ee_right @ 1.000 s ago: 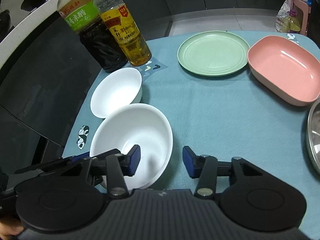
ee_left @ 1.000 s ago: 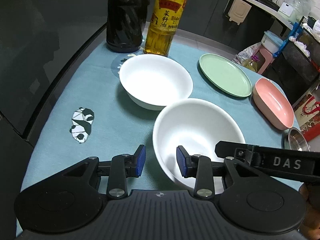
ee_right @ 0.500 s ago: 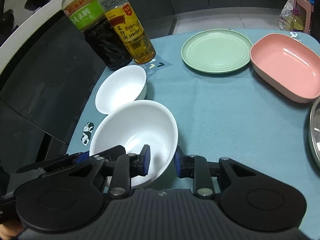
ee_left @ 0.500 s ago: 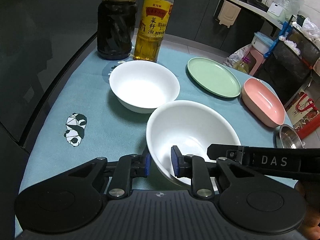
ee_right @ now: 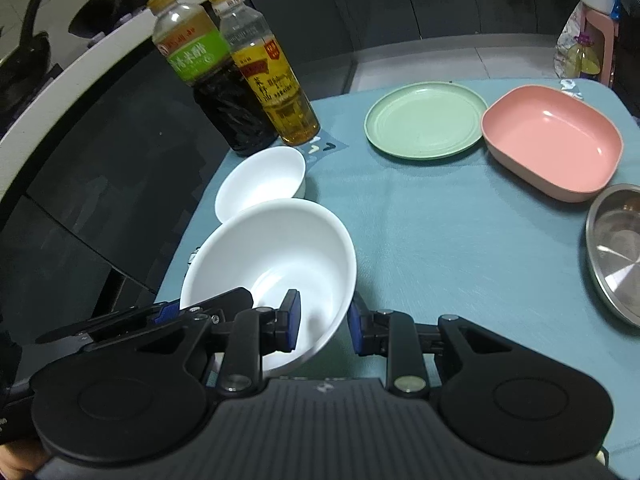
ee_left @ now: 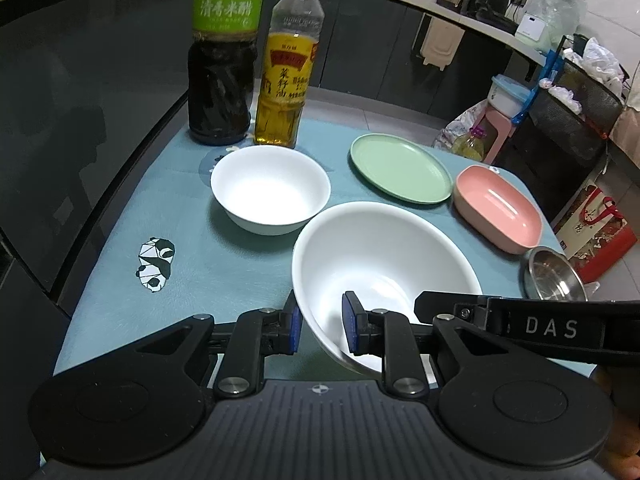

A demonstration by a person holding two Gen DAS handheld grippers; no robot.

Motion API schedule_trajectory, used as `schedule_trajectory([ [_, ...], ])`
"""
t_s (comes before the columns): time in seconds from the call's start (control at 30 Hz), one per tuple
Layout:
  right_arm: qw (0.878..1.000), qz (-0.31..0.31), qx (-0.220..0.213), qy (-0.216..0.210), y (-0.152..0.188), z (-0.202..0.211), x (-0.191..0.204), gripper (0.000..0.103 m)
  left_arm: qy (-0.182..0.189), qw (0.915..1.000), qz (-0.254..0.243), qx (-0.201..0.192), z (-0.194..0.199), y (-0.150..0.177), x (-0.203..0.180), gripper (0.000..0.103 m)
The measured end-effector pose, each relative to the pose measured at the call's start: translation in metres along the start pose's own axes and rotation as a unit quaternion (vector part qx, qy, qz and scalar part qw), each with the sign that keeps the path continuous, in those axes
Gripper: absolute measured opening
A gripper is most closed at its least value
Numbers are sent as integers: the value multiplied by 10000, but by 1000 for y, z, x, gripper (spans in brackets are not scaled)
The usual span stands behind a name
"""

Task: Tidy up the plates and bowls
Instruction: 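Carry the large white bowl over the black bowl and lower it inside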

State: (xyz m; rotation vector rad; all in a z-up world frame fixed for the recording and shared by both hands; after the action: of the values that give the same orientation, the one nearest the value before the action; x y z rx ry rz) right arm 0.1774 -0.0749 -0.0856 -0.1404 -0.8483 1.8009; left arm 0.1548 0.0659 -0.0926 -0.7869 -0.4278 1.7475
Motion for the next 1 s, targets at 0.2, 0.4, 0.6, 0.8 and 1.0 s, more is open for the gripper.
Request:
schedule_trajectory([
  [0.2, 9999, 31, -145, 9, 11, 18, 5, 5, 54, 9999, -67, -127, 19, 6, -7, 19],
  [0.4, 9996, 53, -282, 21, 23, 36, 10, 5, 114, 9995, -156, -247, 38, 19, -12, 19],
  [0.6, 9993, 38, -381, 57, 37, 50, 13, 5, 173, 9991, -253, -304, 52, 32, -17, 19],
  [0.8, 9988, 11, -486, 98, 51, 64, 15, 6, 216, 9985, -380, -316, 64, 48, -23, 20],
  [1.0, 9986, -88, -511, 141, 69, 73, 13, 7, 272, 9980, -508, -259, 71, 64, -30, 20],
])
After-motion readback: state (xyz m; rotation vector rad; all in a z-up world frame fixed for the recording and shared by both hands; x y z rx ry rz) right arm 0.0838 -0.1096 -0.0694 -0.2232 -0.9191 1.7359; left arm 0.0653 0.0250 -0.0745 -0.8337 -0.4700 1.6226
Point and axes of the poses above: each gripper's, at about its wrist camera, not at the fingertips, and z roughly against the way its jaws point, x to its left, y to its underside, the point moved 5 cm from there along -z, roughly the way its jaws point, and after that the axes turned 8 degrees about z, right-handed, at the moved point
